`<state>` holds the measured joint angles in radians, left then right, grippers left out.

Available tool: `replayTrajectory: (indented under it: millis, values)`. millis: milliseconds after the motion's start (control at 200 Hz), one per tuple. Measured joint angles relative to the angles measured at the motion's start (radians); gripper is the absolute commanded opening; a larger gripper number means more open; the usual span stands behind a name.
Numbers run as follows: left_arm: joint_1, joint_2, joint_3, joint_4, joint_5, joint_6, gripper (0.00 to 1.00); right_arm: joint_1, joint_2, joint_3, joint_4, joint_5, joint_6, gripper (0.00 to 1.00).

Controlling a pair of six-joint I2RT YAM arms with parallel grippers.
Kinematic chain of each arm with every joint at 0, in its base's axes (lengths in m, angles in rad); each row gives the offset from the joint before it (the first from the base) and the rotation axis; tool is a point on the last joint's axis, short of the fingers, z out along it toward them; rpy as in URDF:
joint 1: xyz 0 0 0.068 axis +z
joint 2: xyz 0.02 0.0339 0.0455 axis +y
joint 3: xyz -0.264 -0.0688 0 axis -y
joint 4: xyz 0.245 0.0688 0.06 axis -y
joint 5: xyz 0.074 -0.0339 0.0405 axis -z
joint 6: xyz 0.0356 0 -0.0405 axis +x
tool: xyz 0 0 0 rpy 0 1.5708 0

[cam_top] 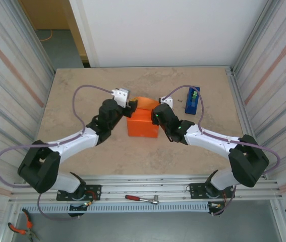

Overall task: Wrap the gift box in paper
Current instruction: Fold the wrapping paper for the gift box.

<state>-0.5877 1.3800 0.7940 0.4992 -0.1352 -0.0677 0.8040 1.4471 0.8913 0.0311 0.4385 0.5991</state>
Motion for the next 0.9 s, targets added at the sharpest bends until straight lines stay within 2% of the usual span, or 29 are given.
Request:
replayTrajectory:
  millis: [190, 406, 591, 787, 902]
  values:
    - [0.164, -0.042, 0.116, -0.151, 0.286, -0.033, 0.6, 0.0, 0.0, 0.0, 0.0, 0.0, 0.0, 0.26]
    - [0.187, -0.014, 0.286, -0.416, 0.484, 0.014, 0.6, 0.0, 0.0, 0.0, 0.0, 0.0, 0.004, 0.26]
    - [0.157, 0.055, 0.358, -0.552, 0.509, 0.068, 0.57, 0.0, 0.0, 0.0, 0.0, 0.0, 0.004, 0.26]
    - [0.088, 0.127, 0.389, -0.631, 0.453, 0.119, 0.41, 0.0, 0.0, -0.002, 0.003, 0.002, 0.004, 0.26]
    - [0.075, 0.137, 0.388, -0.637, 0.424, 0.125, 0.33, 0.001, 0.0, -0.005, 0.008, 0.003, 0.005, 0.25]
